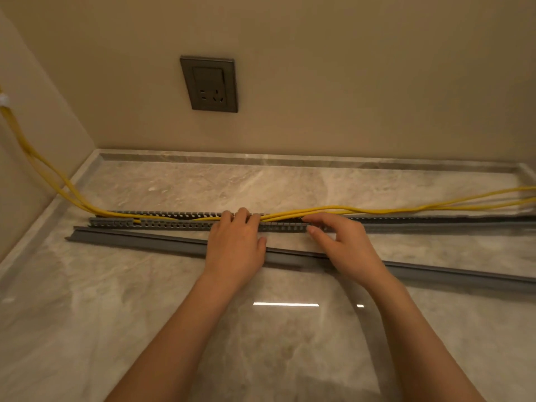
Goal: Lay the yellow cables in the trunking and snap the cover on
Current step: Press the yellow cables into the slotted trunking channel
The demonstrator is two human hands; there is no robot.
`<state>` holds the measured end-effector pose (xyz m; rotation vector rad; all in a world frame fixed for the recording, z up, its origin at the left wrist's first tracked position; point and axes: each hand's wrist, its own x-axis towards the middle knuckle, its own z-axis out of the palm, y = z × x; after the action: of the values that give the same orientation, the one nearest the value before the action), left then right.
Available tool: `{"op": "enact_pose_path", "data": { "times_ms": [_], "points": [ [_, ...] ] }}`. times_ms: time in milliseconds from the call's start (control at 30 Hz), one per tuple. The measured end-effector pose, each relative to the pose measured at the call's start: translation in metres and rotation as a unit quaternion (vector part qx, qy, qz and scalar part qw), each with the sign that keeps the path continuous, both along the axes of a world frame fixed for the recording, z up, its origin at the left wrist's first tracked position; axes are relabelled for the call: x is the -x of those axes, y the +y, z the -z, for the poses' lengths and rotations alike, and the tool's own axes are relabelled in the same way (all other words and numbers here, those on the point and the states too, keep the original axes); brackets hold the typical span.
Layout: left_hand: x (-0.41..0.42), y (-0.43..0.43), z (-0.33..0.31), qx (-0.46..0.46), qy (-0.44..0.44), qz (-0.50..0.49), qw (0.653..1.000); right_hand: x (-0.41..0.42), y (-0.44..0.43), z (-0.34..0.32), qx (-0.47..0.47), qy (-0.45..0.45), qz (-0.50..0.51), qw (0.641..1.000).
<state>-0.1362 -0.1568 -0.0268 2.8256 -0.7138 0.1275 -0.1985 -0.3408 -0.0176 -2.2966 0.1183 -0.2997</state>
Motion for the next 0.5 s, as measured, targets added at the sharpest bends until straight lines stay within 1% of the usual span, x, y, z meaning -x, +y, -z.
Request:
{"op": "enact_pose_path", "data": {
  "times_ms": [67,167,233,367,433,500],
  "points": [
    [0.001,-0.004,0.001,-0.006,-0.011,-0.011,1.000,0.002,-0.018,0.001,0.016,-0.013,0.016,1.000],
    [0.000,-0.007,0.003,-0.004,-0.022,-0.019,1.000,-0.003,-0.043,0.004,0.087,-0.020,0.042,0.995],
    [0.001,-0.009,0.004,0.002,-0.018,-0.025,1.000,-0.010,-0.059,0.007,0.151,0.001,0.057,0.987],
    [-0.002,-0.009,0.005,0.024,-0.018,-0.039,0.999,-0.025,-0.086,0.013,0.252,0.077,0.088,0.961],
    [-0.003,-0.009,0.004,0.034,-0.023,-0.043,0.998,-0.030,-0.095,0.016,0.254,0.102,0.093,0.957],
    [-0.003,-0.011,0.004,0.034,-0.027,-0.045,0.998,-0.033,-0.098,0.018,0.234,0.109,0.090,0.962]
  ]
}}
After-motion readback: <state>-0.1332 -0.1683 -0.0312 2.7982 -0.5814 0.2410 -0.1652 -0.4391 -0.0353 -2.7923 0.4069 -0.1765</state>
